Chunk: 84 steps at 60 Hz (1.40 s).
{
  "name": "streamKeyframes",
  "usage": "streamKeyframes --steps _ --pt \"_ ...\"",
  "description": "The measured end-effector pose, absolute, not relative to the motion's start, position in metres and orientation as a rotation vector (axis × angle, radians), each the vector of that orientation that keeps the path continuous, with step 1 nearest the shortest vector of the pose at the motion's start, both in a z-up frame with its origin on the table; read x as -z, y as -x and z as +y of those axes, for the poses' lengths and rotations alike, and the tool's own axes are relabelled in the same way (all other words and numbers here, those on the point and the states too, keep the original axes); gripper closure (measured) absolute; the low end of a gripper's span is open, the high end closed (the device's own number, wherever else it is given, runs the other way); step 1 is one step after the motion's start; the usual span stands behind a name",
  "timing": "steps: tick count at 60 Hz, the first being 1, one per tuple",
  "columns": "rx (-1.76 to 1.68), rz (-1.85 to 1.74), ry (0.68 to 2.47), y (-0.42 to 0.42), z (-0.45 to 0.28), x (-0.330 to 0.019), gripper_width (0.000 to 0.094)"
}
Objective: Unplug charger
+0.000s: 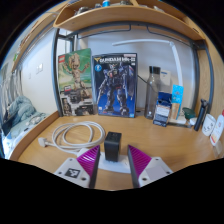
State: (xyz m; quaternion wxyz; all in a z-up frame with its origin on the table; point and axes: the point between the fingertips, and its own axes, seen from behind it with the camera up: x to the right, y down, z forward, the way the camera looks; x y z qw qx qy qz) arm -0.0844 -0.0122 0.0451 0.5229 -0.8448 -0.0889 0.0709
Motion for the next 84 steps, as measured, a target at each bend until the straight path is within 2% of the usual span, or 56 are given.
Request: streamKeyframes --steps 1,2,8,16,17,18,21,34,36,40,42,45,51,56,70,78,84 --pt "-0.167 -0.209 2.022 0.085 -0.007 -0.043 0.0379" --pt "-0.163 -0.202 2.021 0.085 -0.003 -0.042 0.0480" --pt "-0.169 -0.183 2.013 0.091 0.015 -0.036 0.0676" --pt "-0.124 -0.164 2.002 0.088 0.015 -0.035 0.0755" --pt "-0.124 -0.159 2.004 0.088 0.015 -0.035 0.0704" --pt "-0.121 -0.152 2.009 0.087 0.015 -0.035 0.0788" --pt "-0.128 -0.123 2.034 0.086 0.016 -0.033 0.0789" --pt "-0.297 0.010 2.258 0.084 0.012 -0.033 0.0834" --pt "-0.262 0.033 2.162 0.070 0.021 -0.071 0.0834" --pt "-0.148 0.072 1.893 0.039 0.050 -0.194 0.0834" --pt "-0.157 0.088 1.785 0.031 0.053 -0.238 0.0834" --pt "-0.117 0.087 1.725 0.014 0.065 -0.299 0.0834" --pt "-0.082 0.107 1.718 -0.024 0.068 -0.324 0.0835" --pt "0.004 0.123 1.814 -0.068 0.058 -0.301 0.0836" --pt "0.139 0.115 2.256 -0.162 0.007 -0.134 0.0837" --pt "0.102 0.113 2.438 -0.178 -0.016 -0.073 0.0836" --pt "0.039 0.119 2.539 -0.177 -0.028 -0.039 0.0836"
